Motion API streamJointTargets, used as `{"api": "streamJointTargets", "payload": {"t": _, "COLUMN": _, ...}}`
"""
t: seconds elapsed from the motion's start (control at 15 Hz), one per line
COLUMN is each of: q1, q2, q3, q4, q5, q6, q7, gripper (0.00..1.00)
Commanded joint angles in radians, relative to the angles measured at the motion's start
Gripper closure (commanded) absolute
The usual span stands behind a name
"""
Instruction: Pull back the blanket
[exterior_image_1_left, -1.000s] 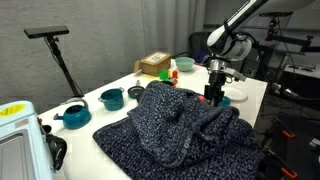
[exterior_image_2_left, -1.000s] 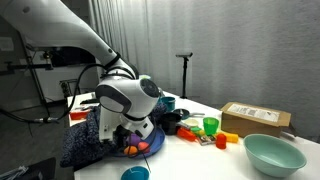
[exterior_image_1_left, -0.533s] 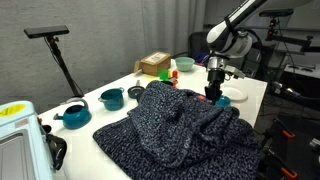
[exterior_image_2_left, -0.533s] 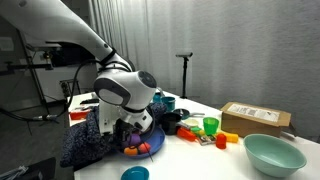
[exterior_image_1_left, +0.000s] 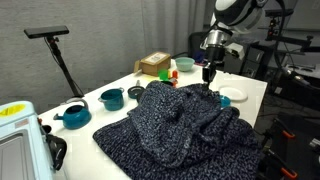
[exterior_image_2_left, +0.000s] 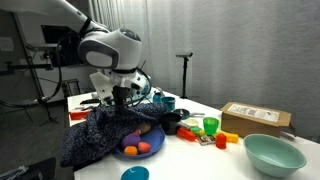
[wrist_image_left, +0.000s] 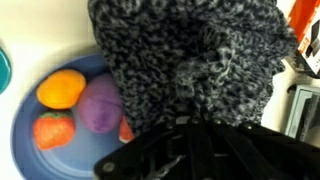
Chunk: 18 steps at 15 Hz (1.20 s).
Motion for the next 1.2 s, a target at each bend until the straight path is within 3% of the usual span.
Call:
{"api": "streamJointTargets", "payload": {"t": 0.0, "q1": 0.071, "q2": -0.095, "q3": 0.028, "q4": -0.029, "q5": 0.095, "q6": 0.118, "q7": -0.056, "gripper": 0.99}}
{"api": "streamJointTargets", "payload": {"t": 0.53, "q1": 0.24, "q2": -0.035, "q3": 0.144, "q4": 0.087, "q5": 0.363, "q6": 0.455, "q7": -0.073, "gripper": 0.99}}
{"api": "streamJointTargets", "payload": {"t": 1.13, "q1": 0.294, "q2": 0.166, "q3": 0.213, "q4": 0.275, "q5": 0.345, "q6": 0.666, "q7": -0.044, "gripper": 0.99}}
